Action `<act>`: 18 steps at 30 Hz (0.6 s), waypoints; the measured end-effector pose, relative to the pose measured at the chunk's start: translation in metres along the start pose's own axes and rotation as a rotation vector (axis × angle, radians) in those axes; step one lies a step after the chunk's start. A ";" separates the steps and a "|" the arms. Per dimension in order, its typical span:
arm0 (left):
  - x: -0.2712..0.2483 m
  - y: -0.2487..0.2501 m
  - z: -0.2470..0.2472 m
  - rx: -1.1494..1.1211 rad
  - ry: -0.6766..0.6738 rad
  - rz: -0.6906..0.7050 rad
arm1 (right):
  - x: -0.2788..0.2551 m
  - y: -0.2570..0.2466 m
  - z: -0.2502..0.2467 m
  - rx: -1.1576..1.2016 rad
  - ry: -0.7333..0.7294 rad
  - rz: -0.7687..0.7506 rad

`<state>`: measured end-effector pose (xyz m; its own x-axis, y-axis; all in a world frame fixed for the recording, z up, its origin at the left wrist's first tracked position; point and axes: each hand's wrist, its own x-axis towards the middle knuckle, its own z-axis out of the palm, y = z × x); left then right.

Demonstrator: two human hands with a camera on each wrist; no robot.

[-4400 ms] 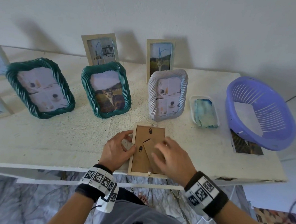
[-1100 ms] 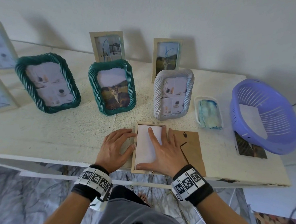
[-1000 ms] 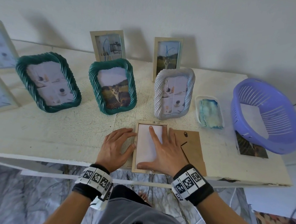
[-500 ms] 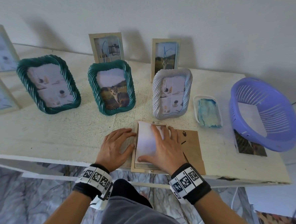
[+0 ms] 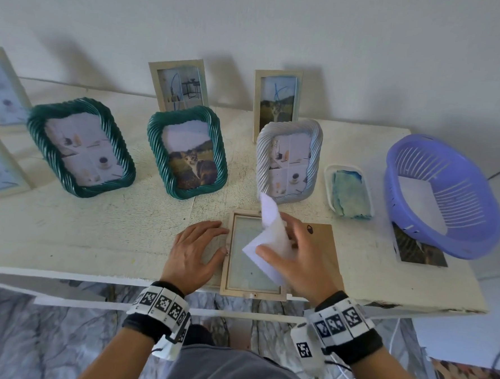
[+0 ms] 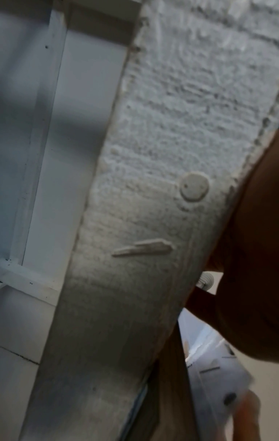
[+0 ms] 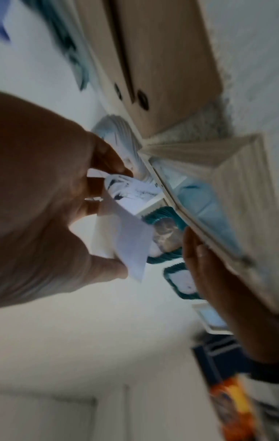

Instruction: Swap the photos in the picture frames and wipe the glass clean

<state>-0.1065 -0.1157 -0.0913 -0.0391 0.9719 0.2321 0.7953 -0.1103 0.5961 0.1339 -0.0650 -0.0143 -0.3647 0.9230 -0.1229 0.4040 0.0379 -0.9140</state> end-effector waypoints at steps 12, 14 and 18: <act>0.002 -0.001 0.000 -0.009 -0.008 0.024 | -0.019 0.010 -0.017 1.419 -0.179 0.246; 0.001 -0.002 0.001 0.010 -0.020 0.033 | -0.015 0.011 -0.009 1.254 -0.090 0.322; 0.002 -0.002 -0.001 0.017 -0.048 0.019 | -0.004 0.010 0.014 0.961 0.056 0.359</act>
<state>-0.1086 -0.1135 -0.0916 0.0046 0.9787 0.2055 0.8058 -0.1253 0.5788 0.1273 -0.0734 -0.0280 -0.3056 0.8368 -0.4542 -0.3699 -0.5440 -0.7532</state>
